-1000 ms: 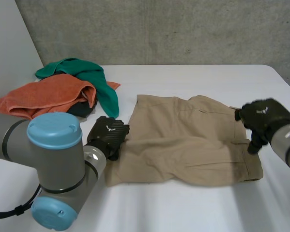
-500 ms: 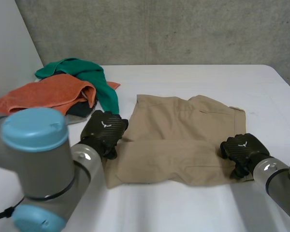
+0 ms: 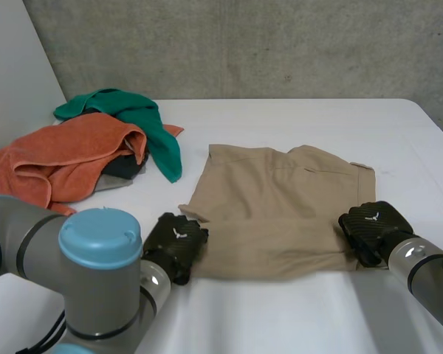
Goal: Fold the laundry.
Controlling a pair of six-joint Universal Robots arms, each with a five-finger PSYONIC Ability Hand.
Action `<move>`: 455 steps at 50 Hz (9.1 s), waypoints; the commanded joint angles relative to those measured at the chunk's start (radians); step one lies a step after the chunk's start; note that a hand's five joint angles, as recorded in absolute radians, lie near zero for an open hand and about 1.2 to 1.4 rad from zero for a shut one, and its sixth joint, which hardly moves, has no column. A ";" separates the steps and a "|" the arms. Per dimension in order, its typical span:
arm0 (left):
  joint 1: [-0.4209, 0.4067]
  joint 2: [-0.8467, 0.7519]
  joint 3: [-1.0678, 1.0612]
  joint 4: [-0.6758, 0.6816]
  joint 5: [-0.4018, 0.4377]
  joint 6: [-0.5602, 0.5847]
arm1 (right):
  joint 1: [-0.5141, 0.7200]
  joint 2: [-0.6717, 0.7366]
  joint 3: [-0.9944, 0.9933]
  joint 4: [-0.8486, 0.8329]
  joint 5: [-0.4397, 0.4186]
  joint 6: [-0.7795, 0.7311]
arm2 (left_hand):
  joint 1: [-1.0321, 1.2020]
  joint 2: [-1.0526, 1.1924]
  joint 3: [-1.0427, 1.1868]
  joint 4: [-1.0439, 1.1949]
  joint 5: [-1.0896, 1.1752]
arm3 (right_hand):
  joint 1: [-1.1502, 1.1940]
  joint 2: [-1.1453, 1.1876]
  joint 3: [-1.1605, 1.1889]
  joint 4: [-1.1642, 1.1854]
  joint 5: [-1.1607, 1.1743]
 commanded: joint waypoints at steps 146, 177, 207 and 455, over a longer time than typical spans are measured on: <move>0.188 0.037 0.125 0.136 0.200 -0.057 | 0.158 0.276 -0.490 -0.137 0.186 -0.131 | 0.264 0.241 0.247 0.241 0.261 | 0.281 0.218 0.210 0.200 0.228; -0.010 0.316 0.023 -0.514 0.183 0.298 | 0.130 -0.270 -0.046 0.534 0.166 -0.415 | 0.264 0.241 0.247 0.241 0.261 | 0.281 0.218 0.210 0.200 0.228; 0.139 -0.566 0.819 0.553 0.182 0.290 | 0.158 0.480 -0.591 -0.505 0.295 -0.373 | -0.840 -0.863 -0.858 -0.864 -0.844 | -0.833 -0.897 -0.905 -0.915 -0.887; 0.056 0.187 0.403 -0.107 0.699 -0.405 | -0.420 0.571 -1.041 -0.090 0.096 0.292 | -0.930 -0.953 -0.948 -0.954 -0.934 | -0.940 -1.003 -1.012 -1.022 -0.994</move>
